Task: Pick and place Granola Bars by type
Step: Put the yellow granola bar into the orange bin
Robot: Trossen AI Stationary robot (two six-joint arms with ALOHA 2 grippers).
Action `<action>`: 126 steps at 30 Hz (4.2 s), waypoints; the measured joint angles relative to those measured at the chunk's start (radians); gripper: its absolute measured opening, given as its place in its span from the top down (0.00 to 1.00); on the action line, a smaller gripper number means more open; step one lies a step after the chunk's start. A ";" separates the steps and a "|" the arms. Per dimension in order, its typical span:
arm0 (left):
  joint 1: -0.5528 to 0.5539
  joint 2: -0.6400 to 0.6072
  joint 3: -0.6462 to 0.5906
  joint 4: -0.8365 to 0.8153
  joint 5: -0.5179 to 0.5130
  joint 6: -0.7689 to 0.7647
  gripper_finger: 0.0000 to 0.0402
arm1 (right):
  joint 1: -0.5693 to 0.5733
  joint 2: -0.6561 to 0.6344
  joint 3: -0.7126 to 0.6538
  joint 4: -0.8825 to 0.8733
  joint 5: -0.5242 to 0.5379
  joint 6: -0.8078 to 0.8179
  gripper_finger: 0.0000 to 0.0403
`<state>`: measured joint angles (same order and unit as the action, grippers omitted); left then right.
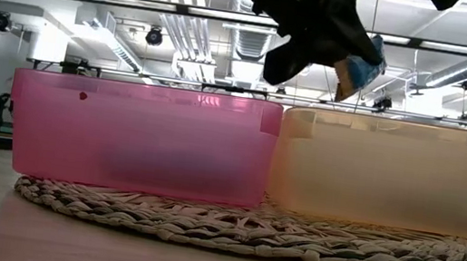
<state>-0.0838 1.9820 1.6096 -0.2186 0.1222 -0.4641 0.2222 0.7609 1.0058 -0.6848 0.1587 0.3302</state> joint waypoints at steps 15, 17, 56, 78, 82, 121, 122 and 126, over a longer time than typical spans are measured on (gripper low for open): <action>0.024 0.071 -0.010 -0.039 0.073 -0.071 0.87 | 0.000 0.001 -0.001 -0.020 0.001 0.000 0.98; 0.027 0.073 -0.010 -0.045 0.074 -0.072 0.87 | 0.000 0.001 -0.001 -0.020 0.001 0.000 0.98; 0.032 0.074 -0.011 -0.073 0.095 -0.113 0.63 | 0.000 0.001 -0.001 -0.020 0.001 0.000 0.98; 0.014 0.011 -0.011 -0.139 0.106 -0.060 1.00 | 0.000 0.002 -0.001 -0.019 0.001 0.000 0.98; -0.022 -0.093 -0.011 -0.228 0.077 -0.031 1.00 | 0.000 0.002 -0.001 -0.019 0.001 0.002 0.98; -0.339 -0.456 -0.011 -0.713 -0.461 -0.216 1.00 | 0.383 0.253 0.177 -0.326 -0.142 0.707 0.98; -0.339 -0.456 -0.011 -0.719 -0.462 -0.216 1.00 | 0.414 0.272 0.184 -0.337 -0.139 0.753 0.98; -0.338 -0.456 -0.011 -0.725 -0.465 -0.191 1.00 | 0.516 0.339 0.197 -0.332 -0.132 0.932 0.98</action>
<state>-0.4221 1.5257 1.5985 -0.9440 -0.3432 -0.6555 0.7380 1.0996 1.2030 -1.0163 0.0268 1.2625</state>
